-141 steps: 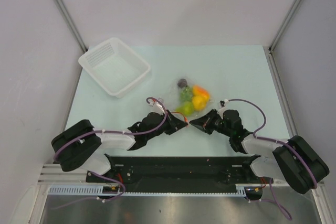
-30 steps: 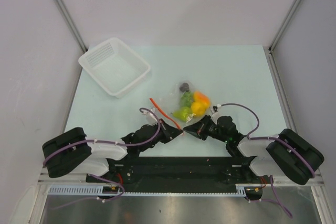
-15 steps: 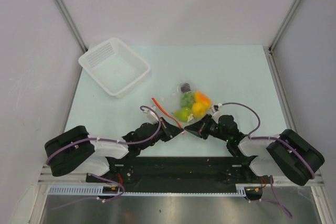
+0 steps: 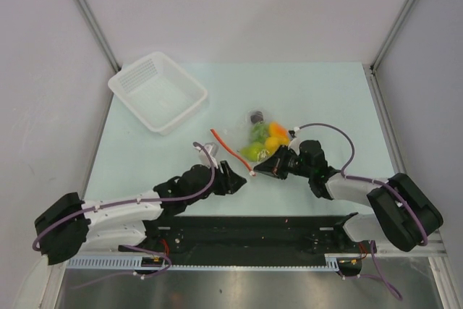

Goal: Open the zip-top bag and remove the fake food

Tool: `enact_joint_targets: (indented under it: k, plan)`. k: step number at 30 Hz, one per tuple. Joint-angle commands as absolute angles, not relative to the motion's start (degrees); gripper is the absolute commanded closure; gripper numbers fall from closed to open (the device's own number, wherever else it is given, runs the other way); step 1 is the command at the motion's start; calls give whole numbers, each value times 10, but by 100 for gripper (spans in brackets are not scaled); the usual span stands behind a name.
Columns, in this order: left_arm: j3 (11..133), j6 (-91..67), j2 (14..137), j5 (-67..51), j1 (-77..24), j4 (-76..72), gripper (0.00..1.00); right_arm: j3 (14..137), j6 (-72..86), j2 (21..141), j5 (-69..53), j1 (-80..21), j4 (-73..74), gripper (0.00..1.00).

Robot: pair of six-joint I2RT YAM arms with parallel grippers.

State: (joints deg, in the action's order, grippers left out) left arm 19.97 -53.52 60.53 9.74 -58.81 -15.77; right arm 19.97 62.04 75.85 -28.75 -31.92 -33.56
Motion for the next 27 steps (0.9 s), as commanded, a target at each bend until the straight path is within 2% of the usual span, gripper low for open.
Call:
enact_joint_targets:
  k: [1,3,6,10,16,21,27]
  plan:
    - [289,-347,569,129,-585,-36,52,236,558,751,-369,-288,-272,100]
    - [315,-289,577,94,-580,-26,45,250,543,768,-400,-274,-257,100]
    - [433,-187,636,108,-578,74,43,279,507,766,-446,-252,-195,100]
    - [496,-99,702,118,-579,132,37,341,416,746,-461,-234,-69,100]
    - [505,-12,711,78,-580,107,33,372,389,767,-537,-186,-30,100]
    - [520,86,719,74,-584,112,35,389,354,768,-553,-162,16,100]
    - [469,211,720,107,-622,-48,33,407,344,786,-581,-149,27,100]
